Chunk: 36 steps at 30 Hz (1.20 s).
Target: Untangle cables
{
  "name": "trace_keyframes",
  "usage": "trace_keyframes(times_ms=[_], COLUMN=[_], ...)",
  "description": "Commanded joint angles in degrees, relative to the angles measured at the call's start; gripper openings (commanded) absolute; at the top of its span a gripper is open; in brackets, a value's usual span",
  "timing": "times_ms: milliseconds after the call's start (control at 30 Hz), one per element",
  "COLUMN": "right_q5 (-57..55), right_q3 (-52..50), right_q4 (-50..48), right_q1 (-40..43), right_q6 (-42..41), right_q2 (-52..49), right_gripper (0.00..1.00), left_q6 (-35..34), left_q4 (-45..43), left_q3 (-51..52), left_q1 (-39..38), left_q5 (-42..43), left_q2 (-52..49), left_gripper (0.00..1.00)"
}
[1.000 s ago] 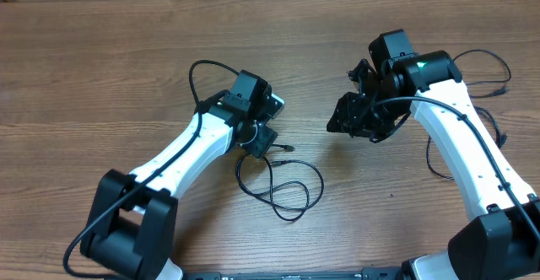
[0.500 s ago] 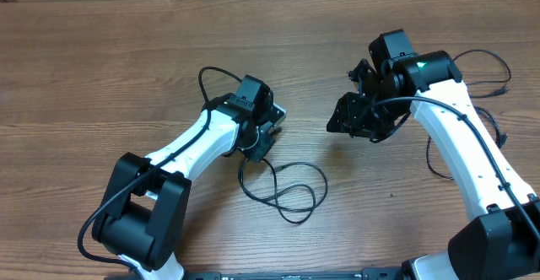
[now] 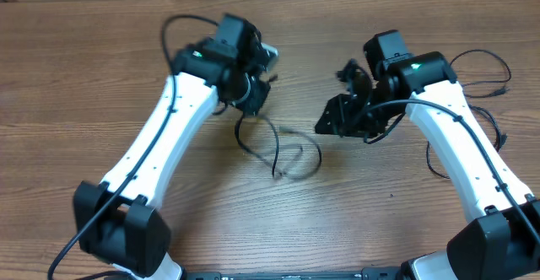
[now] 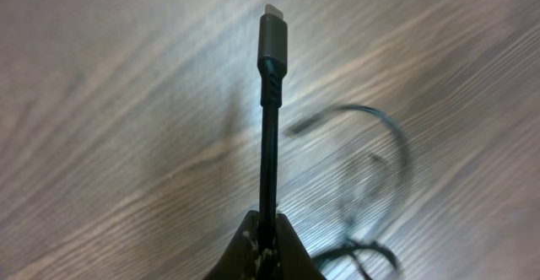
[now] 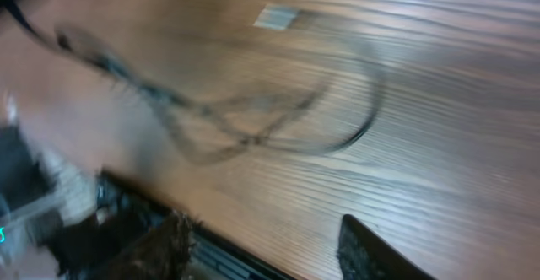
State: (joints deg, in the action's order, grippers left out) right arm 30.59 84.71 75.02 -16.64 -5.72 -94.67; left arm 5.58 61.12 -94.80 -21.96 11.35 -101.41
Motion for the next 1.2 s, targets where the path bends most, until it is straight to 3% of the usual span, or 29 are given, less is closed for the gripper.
trace_keyframes(times_ms=[0, 200, 533, 833, 1167], right_q5=[6.4, 5.1, -15.0, -12.0, -4.7], right_q3=[-0.2, -0.2, -1.2, -4.9, -4.9], right_q4=[-1.4, -7.5, -16.8, -20.8, -21.9], right_q1=[-3.1, -7.7, -8.9, -8.9, -8.9], right_q6=[4.8, 4.7, 4.7, 4.7, 4.7], right_q2=[0.1, 0.1, 0.1, 0.1, 0.1], right_gripper=[0.60, 0.66, 0.66, 0.66, 0.65], left_q6=[-2.4, -3.4, -1.2, -1.3, -3.5], left_q4=[1.0, 1.0, 1.9, 1.9, -0.2], left_q3=[-3.0, -3.7, -5.9, -5.9, -5.9], left_q1=[-0.2, -0.1, -0.1, -0.1, -0.1], left_q5=[5.9, 12.6, 14.0, 13.8, 19.2], left_q2=[1.4, 1.4, 4.1, 6.6, 6.7], left_gripper=[0.04, 0.04, 0.04, 0.04, 0.04])
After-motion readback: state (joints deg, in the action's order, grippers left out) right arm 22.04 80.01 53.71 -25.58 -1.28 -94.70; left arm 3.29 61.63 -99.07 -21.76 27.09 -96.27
